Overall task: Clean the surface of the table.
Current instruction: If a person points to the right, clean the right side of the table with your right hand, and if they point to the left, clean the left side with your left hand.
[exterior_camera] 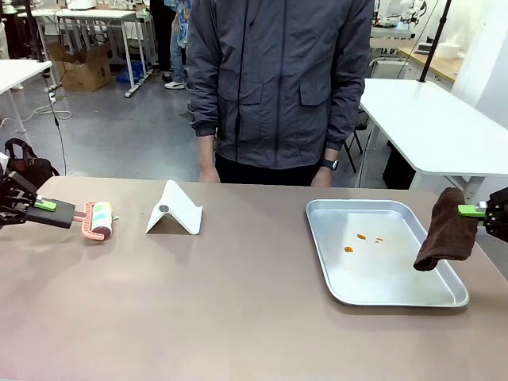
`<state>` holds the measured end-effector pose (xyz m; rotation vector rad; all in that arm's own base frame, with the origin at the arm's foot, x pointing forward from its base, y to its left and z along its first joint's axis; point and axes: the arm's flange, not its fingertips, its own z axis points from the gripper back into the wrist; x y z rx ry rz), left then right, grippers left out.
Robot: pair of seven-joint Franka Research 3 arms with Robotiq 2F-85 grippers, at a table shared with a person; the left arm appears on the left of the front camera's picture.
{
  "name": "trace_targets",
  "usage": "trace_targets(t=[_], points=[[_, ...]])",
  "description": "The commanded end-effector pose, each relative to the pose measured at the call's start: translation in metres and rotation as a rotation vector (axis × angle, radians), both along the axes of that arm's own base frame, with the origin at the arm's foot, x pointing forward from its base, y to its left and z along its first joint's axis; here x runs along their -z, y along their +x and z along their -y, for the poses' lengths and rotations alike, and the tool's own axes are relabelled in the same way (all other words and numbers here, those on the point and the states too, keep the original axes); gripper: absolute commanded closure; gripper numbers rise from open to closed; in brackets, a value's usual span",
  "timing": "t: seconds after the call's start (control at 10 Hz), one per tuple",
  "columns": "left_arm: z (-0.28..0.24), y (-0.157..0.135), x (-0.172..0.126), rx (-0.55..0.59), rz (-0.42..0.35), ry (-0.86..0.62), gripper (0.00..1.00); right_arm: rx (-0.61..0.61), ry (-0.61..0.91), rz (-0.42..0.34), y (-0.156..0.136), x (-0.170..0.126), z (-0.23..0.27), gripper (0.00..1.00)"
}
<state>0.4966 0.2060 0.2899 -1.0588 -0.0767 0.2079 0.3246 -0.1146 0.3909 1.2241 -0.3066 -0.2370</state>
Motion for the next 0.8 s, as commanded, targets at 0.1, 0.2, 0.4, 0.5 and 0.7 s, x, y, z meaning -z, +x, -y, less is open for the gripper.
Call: trace_targets(t=[0.1,0.2,0.4,0.5,0.7], points=[[0.027,0.009,0.008,0.028,-0.052,0.086,0.78,0.007,0.019,-0.008,-0.001,-0.007,0.0,1.0],[0.036,0.014,0.006,0.041,-0.055,0.094,0.78,0.007,0.019,-0.008,-0.001,-0.007,0.0,1.0],[0.05,0.026,0.005,0.058,-0.068,0.101,0.78,0.007,0.019,-0.008,-0.001,-0.007,0.0,1.0],[0.056,0.029,0.004,0.068,-0.068,0.096,0.78,0.007,0.019,-0.008,-0.001,-0.007,0.0,1.0],[0.063,0.033,-0.002,0.058,-0.038,0.06,0.78,0.007,0.019,-0.008,-0.001,-0.007,0.0,1.0]])
